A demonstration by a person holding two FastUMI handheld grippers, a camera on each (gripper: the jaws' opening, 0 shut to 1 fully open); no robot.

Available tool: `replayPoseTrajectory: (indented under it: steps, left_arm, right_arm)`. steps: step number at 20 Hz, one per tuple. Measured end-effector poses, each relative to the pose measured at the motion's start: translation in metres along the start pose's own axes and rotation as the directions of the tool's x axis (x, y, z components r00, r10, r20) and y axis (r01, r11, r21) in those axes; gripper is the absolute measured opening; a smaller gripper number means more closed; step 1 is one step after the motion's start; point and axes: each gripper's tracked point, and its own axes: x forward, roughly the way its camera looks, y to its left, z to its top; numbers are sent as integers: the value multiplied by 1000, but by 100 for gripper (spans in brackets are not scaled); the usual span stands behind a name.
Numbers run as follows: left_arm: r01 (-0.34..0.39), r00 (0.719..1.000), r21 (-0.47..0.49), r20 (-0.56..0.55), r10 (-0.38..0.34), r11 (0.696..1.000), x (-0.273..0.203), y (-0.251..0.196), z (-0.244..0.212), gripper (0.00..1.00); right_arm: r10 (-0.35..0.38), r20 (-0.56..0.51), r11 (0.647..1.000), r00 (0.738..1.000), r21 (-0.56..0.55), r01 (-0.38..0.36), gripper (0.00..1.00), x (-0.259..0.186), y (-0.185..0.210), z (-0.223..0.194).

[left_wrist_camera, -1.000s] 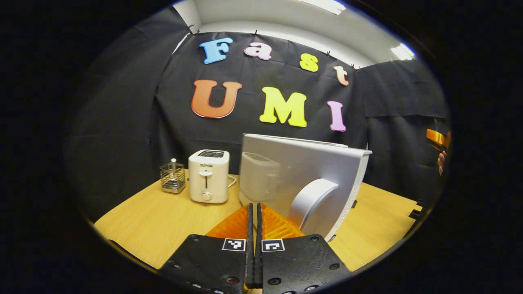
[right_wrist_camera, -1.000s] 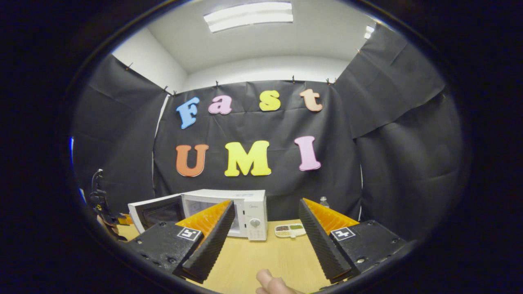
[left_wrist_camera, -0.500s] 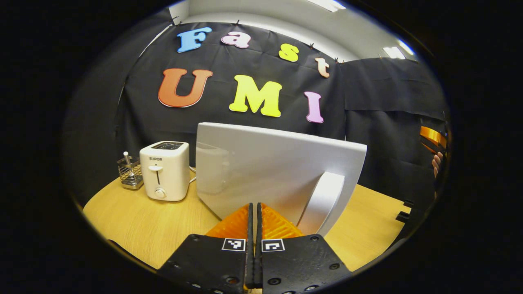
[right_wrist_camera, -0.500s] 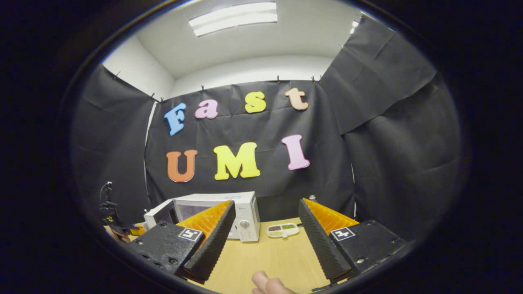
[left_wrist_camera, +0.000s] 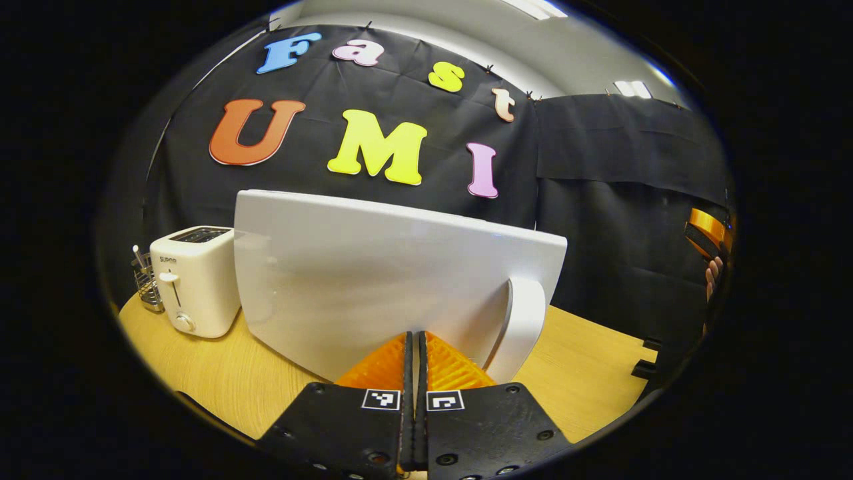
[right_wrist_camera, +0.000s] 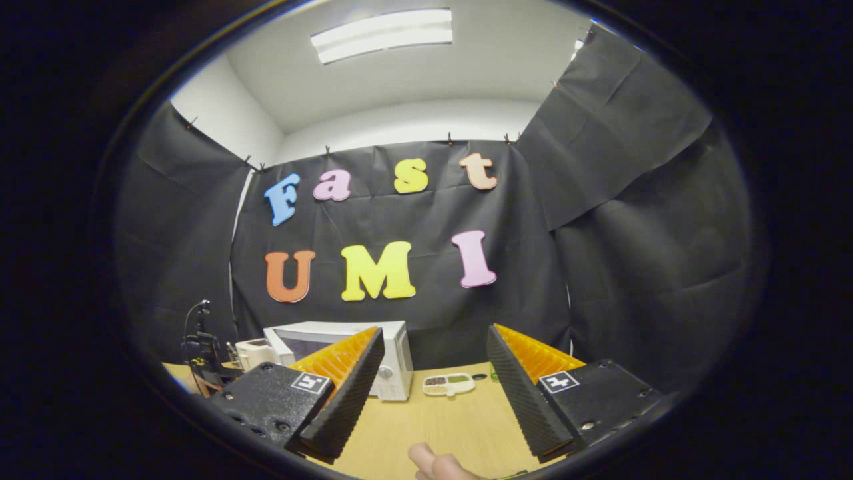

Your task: Open the microwave oven with the left hand, put the food in, and close the microwave oven.

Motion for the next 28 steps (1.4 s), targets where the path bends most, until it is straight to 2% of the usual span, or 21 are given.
replayPoseTrajectory:
  steps: [6, 11, 13, 16, 18, 21, 22, 26, 28]
  left_arm:
    - [-25, 999, 92, -35, 28, 995, 61, -23, -1, 0]
    - [-89, 995, 139, -24, 93, 986, 113, -35, 11, 0]
    - [-123, 992, 136, -5, 125, 983, 129, -32, 23, 0]
    - [-138, 990, 58, 1, 138, 989, 156, -27, 33, 0]
    - [-167, 986, 53, 2, 167, 985, 172, -20, 37, 0]
    - [-194, 981, 41, 18, 193, 980, 181, -13, 39, 1]
    - [-236, 972, 65, 27, 235, 970, 184, -5, 40, 1]
    - [-246, 969, 135, 18, 246, 960, 186, -5, 36, 0]
    - [-230, 973, 132, 3, 232, 964, 185, -7, 33, 1]
  right_arm:
    - [-16, -41, 999, 999, -32, 14, 99, 2, -18, -9]
    - [-16, -107, 1000, 994, -28, 14, 99, 8, -24, -20]
    - [-20, -107, 999, 994, -29, 17, 99, 9, -28, -19]
    - [-23, -97, 999, 995, -30, 20, 99, 10, -31, -18]
    - [-23, -79, 1000, 997, -17, 22, 99, 10, -32, -16]
    - [-40, -65, 999, 997, -35, 38, 99, 11, -41, -14]
    - [-43, -52, 999, 998, -31, 41, 99, 11, -40, -12]
    - [-35, -67, 999, 997, -20, 33, 99, 15, -38, -21]
    - [-30, -71, 1000, 997, -10, 30, 99, 17, -36, -22]
